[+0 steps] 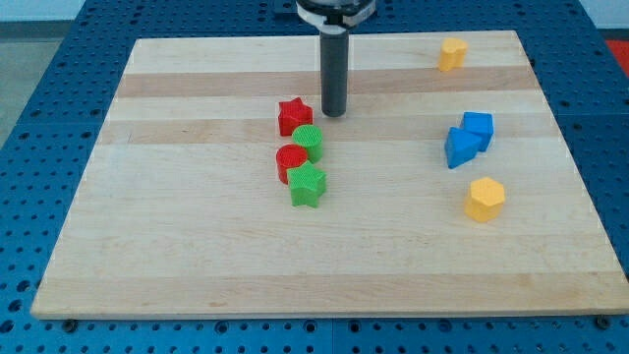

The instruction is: Slightly push the red star into the green circle

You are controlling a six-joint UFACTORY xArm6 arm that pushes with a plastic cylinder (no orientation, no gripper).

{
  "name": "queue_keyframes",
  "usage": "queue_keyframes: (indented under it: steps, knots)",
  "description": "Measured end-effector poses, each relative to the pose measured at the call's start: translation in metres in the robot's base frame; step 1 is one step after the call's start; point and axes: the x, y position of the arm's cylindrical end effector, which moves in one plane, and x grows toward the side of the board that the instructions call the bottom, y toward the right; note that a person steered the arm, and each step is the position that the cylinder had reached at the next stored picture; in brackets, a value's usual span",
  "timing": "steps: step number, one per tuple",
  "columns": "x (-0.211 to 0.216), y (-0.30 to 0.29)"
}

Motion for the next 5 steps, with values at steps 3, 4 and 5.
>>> queue_keyframes:
  steps: [3, 4, 5]
  knots:
    - [-0.02, -0.087]
    - [-0.009, -0.091]
    - [0.007, -0.09]
